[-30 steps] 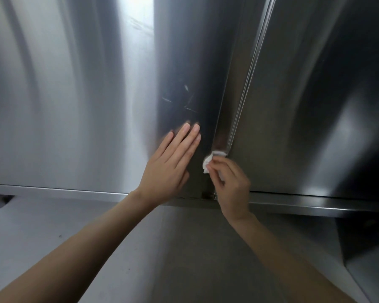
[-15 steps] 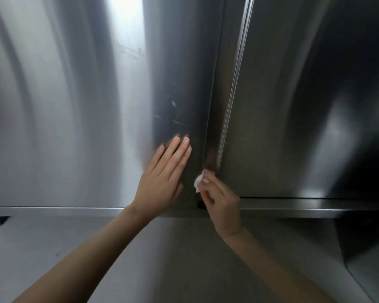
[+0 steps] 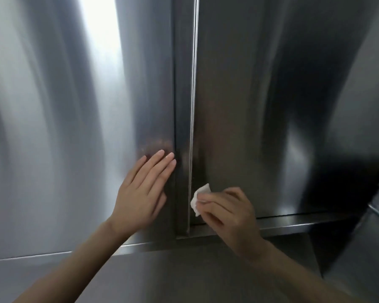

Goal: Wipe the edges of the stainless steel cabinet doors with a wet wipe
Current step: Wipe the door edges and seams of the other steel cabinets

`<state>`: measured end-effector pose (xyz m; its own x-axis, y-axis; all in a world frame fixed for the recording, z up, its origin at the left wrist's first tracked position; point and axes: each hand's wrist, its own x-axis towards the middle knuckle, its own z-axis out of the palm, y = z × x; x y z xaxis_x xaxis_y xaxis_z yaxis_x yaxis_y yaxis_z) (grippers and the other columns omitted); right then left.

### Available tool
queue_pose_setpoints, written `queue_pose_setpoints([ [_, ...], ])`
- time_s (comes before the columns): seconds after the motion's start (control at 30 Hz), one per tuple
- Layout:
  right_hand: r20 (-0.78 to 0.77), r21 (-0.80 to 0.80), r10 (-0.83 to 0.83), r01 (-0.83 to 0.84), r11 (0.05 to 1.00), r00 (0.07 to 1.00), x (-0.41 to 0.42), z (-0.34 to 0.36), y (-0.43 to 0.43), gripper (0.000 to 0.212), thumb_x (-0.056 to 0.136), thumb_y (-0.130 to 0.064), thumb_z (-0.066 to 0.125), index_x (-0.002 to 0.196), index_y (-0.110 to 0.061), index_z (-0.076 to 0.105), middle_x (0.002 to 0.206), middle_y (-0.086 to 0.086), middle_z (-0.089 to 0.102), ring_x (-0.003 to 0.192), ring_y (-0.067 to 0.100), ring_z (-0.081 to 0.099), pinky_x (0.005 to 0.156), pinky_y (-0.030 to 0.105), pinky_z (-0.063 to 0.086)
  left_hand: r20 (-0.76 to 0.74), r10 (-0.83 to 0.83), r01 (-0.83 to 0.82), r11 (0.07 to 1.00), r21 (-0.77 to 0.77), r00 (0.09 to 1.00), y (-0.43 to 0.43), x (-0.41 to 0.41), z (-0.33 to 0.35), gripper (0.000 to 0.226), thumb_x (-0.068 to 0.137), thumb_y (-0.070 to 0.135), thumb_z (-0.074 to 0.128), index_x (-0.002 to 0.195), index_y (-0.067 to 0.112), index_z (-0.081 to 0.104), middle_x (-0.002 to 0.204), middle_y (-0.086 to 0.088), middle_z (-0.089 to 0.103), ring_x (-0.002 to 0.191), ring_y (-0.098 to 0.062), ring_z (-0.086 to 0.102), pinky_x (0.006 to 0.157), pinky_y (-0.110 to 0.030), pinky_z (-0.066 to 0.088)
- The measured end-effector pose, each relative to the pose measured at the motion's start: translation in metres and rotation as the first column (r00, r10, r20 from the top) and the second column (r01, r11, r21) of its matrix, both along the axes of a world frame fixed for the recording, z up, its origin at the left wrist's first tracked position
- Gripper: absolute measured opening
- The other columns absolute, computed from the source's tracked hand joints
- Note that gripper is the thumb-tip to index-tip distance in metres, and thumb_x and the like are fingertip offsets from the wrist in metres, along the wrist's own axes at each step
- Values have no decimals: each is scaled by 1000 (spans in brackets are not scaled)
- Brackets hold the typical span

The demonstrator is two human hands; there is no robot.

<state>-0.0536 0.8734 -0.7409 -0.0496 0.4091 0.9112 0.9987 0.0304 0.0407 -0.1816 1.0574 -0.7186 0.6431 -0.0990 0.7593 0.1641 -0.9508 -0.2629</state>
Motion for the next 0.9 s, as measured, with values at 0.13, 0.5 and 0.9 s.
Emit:
queue_pose_setpoints([
  [0.13,20,107,-102,99,989,995,23,67,-32,8,82,-12,72,78,-7,75,95,0,73,88,8,66,82,30,50,128,-117,107,991,83,985,-24,32,64,55,86,8,44,141,3,43,151,-9,36,142,-28,32,118,-43,23],
  [0.5,102,277,-256,219,936,961,96,264,-89,9,83,-10,72,81,-1,75,94,4,71,91,7,65,82,20,53,145,-137,116,982,147,980,-94,114,294,55,86,14,36,136,0,51,147,-15,45,141,-33,34,114,-50,29],
  [0.9,41,359,-367,329,873,929,118,581,-141,10,82,-11,70,80,-2,74,97,0,69,93,6,63,83,21,51,207,-247,229,968,104,947,-139,154,588,58,79,14,39,132,-2,56,143,-13,50,136,-33,42,107,-47,31],
])
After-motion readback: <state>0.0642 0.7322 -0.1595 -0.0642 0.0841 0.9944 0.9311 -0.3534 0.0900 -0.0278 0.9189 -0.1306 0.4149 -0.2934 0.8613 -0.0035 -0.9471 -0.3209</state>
